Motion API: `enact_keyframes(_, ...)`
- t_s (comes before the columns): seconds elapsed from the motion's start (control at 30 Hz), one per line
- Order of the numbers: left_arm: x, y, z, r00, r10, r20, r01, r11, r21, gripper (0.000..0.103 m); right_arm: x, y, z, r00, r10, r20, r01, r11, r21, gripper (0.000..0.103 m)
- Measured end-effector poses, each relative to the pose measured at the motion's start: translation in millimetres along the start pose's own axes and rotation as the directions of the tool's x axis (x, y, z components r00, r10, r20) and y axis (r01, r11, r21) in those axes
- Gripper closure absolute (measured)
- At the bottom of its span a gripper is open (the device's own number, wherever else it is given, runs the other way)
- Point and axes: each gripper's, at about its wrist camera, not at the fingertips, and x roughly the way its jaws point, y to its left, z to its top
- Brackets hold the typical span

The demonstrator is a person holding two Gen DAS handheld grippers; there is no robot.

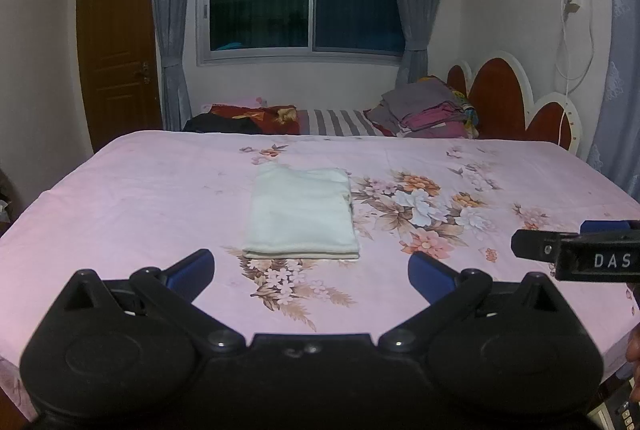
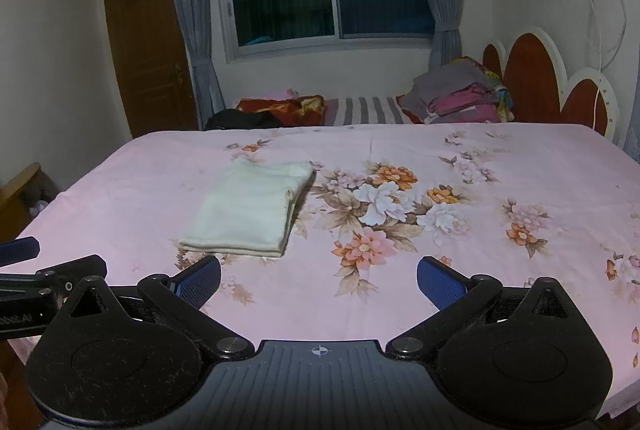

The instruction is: Fold small clothes

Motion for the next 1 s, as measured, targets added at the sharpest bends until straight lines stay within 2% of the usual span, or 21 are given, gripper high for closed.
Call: enact_keyframes(1.0,2.4,-0.6,2.0,1.0,-0.003,0.008,0.003,1.0,0.013,0.0,-2.6,-5.0,-1.0,1.0,0.01,-0.009,-0.01,1.0,-0.002,0.0)
